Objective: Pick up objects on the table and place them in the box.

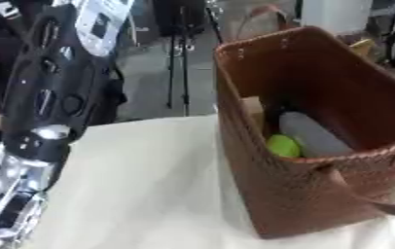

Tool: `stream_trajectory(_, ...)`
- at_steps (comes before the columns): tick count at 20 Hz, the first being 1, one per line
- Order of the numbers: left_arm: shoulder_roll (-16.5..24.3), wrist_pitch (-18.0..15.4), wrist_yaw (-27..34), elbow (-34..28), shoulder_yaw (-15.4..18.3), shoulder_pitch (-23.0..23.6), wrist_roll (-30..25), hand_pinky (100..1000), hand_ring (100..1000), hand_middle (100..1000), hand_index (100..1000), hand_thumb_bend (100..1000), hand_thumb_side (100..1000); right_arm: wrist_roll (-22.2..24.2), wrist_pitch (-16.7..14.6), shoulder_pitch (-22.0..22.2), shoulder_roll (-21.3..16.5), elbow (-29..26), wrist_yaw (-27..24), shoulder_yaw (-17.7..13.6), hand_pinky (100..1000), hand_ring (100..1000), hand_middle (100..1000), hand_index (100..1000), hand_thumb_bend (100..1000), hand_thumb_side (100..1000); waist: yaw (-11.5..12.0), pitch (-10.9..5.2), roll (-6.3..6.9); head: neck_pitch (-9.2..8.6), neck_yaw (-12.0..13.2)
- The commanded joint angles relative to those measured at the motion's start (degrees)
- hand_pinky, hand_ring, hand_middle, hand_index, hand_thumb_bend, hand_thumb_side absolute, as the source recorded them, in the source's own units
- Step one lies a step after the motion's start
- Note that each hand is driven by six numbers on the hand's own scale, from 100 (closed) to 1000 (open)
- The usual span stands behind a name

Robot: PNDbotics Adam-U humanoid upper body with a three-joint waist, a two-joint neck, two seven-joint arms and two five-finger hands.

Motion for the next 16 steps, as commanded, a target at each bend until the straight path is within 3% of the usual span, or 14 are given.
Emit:
stream_trajectory(1, 0.2, -1.1, -0.9, 1.6, 0.0, -2.2, 1.9, 264, 292, 301, 546, 100, 107, -6.1, -6.3, -0.5, -1.7, -0.7, -0.7, 0.3, 789, 735, 678, 724, 100, 825, -0.2, -0.76, -0.30, -0.90, 0.6)
stream_trajectory(9, -2.2, -6.7, -0.2, 8.8, -1.1, -2.6, 6.9, 238, 289, 294, 538, 100, 197, -6.1, -6.3, -1.7, -2.6, -0.7, -1.4, 1.1, 788, 735, 679, 726, 100, 821, -2.1, -0.27, 0.79, -1.75, 1.4)
stream_trajectory(10, -2.3, -7.3, 0.0, 9.4, -1.2, -2.5, 7.1, 224, 293, 293, 534, 100, 268, -6.1, -6.2, -1.7, -2.6, -0.7, -1.4, 1.2, 787, 735, 679, 727, 100, 819, -2.2, -0.22, 0.88, -1.79, 1.4)
stream_trajectory(16, -3.7, -11.8, 4.7, 15.2, -1.8, -1.6, 3.2, 201, 289, 290, 530, 100, 258, -6.1, -5.7, -2.4, -2.8, -0.7, -1.3, 1.5, 787, 735, 680, 727, 100, 817, -2.5, 0.14, 1.47, -1.93, 1.3)
